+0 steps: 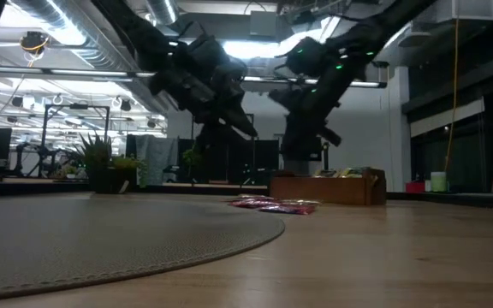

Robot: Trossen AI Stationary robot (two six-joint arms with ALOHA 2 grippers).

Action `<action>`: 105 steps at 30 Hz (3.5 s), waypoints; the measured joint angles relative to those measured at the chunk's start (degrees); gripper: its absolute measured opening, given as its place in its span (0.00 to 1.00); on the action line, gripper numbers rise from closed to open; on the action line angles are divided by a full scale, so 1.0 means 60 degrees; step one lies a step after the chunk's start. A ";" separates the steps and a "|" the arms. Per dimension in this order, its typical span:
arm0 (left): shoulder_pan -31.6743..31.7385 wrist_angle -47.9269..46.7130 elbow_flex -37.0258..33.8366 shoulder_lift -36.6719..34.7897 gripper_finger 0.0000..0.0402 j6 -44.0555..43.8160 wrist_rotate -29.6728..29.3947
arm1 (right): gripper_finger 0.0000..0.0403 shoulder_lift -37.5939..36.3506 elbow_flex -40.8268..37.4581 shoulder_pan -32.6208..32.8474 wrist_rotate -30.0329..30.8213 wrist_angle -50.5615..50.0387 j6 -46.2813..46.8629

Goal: Pick & Place Tea
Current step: Put the yellow tea bag into the bottom section of the wooden organizer

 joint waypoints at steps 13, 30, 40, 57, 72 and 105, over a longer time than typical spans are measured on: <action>0.0362 -0.0697 0.0000 -0.0283 0.31 0.0102 0.0076 | 0.00 0.2479 0.3081 -0.0825 0.0755 -0.2790 -0.2046; 0.0362 -0.1155 0.0000 -0.0285 0.31 0.0533 0.0085 | 0.01 0.2351 0.3053 -0.1248 0.1699 -0.3071 -0.2478; 0.0362 -0.1155 0.0000 -0.0282 0.31 0.0533 0.0087 | 0.01 0.2346 0.3808 -0.1258 0.3555 -0.3602 -0.3512; 0.0362 -0.1154 0.0000 -0.0282 0.31 0.0529 0.0087 | 0.01 0.2360 0.4507 -0.1146 0.1468 -0.4228 -0.2975; 0.0362 -0.1151 0.0000 -0.0282 0.31 0.0628 0.0087 | 0.01 0.2441 0.3221 -0.0993 0.0443 -0.3121 -0.2504; 0.0362 -0.1147 0.0000 -0.0282 0.31 0.0860 0.0080 | 0.01 0.2397 0.3351 -0.1661 0.1945 -0.3931 -0.3799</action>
